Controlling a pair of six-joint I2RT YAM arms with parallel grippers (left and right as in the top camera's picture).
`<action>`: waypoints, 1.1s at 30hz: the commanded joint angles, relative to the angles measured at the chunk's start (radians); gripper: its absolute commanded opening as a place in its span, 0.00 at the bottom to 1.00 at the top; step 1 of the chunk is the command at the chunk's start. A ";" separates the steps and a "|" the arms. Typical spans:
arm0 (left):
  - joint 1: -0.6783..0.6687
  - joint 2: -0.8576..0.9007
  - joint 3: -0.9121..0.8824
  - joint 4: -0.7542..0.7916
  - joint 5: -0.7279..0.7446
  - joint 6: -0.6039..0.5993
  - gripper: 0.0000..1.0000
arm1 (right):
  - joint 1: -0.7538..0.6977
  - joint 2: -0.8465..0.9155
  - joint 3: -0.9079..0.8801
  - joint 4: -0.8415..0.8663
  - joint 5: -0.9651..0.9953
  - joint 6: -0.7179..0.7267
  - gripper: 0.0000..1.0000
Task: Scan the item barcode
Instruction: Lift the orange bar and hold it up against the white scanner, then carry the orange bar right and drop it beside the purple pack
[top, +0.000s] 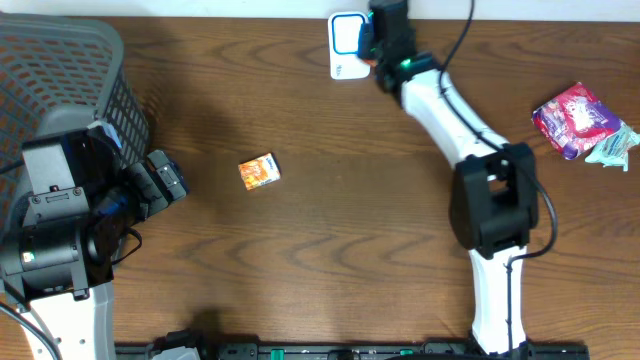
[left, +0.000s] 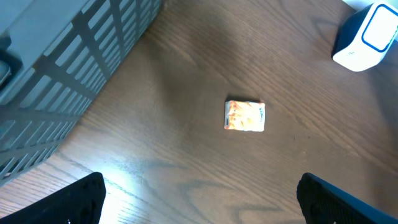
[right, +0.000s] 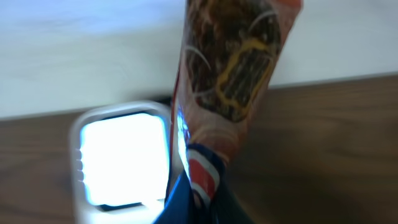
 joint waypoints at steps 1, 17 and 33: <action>0.003 0.000 0.010 0.001 -0.006 -0.005 0.98 | -0.125 -0.093 0.081 -0.109 0.138 -0.079 0.01; 0.003 0.000 0.010 0.001 -0.006 -0.005 0.98 | -0.636 -0.115 0.039 -0.606 0.185 -0.044 0.01; 0.003 0.000 0.010 0.001 -0.006 -0.005 0.98 | -0.819 -0.068 0.011 -0.742 -0.006 -0.016 0.01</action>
